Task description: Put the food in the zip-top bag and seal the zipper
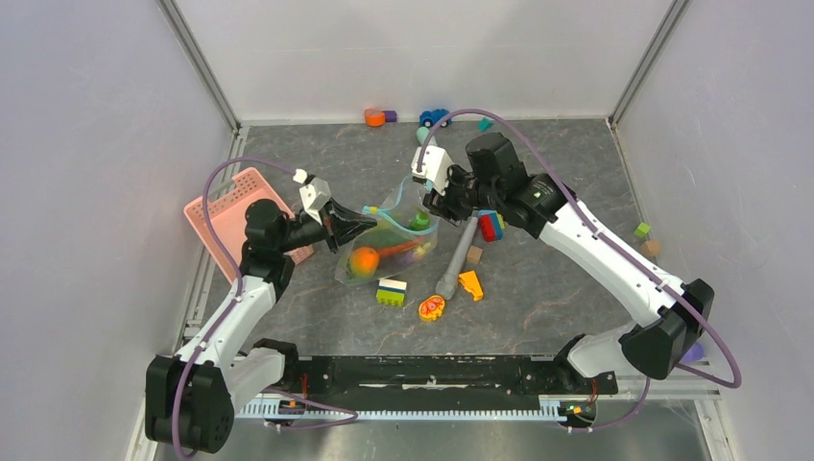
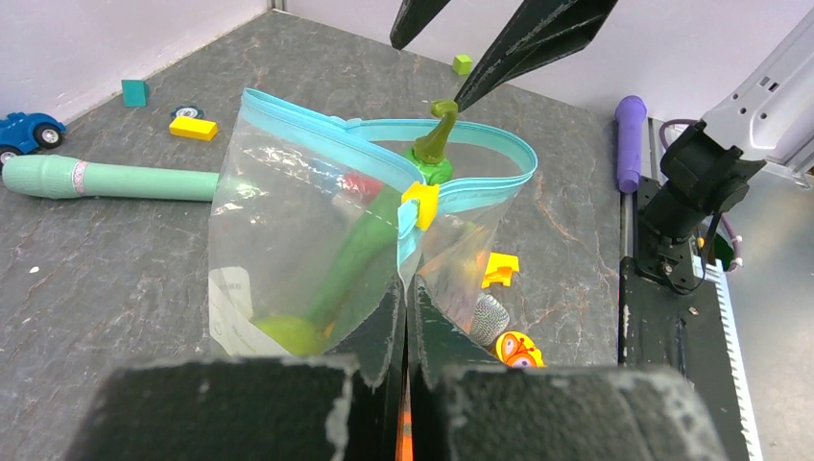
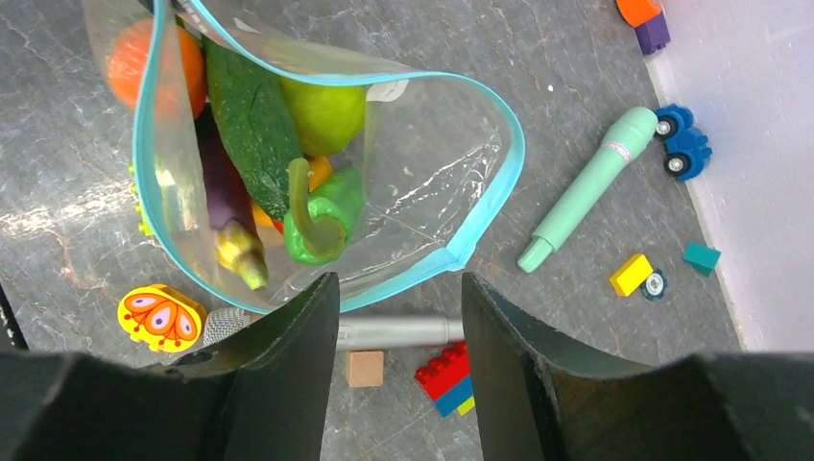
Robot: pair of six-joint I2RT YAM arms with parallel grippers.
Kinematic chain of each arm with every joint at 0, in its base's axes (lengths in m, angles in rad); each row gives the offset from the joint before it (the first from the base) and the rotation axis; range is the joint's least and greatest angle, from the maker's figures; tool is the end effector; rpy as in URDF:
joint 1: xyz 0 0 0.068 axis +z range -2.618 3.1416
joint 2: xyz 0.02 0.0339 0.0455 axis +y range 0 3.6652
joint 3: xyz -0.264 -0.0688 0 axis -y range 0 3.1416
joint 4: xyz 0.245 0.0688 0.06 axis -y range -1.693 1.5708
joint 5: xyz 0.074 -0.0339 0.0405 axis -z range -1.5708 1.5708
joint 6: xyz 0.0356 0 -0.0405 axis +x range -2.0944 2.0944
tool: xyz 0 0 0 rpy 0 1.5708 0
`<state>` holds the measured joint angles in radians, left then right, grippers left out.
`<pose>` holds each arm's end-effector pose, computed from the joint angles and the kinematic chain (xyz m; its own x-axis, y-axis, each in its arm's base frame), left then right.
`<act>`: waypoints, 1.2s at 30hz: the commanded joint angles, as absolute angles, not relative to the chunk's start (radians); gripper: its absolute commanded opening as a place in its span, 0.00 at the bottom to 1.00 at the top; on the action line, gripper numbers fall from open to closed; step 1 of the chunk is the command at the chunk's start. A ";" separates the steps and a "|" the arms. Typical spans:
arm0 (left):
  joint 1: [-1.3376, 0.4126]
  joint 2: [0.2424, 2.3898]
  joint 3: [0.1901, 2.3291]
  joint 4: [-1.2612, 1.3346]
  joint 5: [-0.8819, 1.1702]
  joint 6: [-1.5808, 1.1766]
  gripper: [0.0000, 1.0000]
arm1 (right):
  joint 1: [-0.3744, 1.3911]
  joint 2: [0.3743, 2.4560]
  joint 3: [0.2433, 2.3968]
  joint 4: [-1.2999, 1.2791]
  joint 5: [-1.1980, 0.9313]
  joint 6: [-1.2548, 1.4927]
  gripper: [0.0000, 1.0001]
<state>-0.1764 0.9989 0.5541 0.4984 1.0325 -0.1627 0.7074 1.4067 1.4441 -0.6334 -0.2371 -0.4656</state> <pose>0.2075 -0.0680 0.2892 -0.0992 -0.0667 -0.9928 0.9302 0.3481 -0.1164 0.2297 0.2074 0.3821 -0.0313 -0.6009 -0.7987 -0.8880 0.3835 -0.2537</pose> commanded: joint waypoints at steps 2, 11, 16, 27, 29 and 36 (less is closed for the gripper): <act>-0.179 0.980 0.567 0.493 1.063 -0.102 0.02 | 0.711 1.455 1.500 -0.616 -0.351 -0.478 0.54; -0.179 0.977 0.570 0.482 1.070 -0.094 0.02 | 0.712 1.504 1.499 -0.630 -0.469 -0.511 0.42; -0.179 0.977 0.569 0.478 1.078 -0.091 0.02 | 0.712 1.531 1.506 -0.608 -0.525 -0.496 0.36; -0.179 0.975 0.575 0.476 1.081 -0.096 0.02 | 0.732 1.657 1.577 -0.572 -0.718 -0.438 0.00; -0.179 0.973 0.576 0.481 1.076 -0.101 0.02 | 0.750 1.686 1.592 -0.581 -0.722 -0.452 0.00; -0.179 0.945 0.560 0.520 0.989 -0.140 0.02 | 0.787 1.749 1.602 -0.643 -0.706 -0.505 0.00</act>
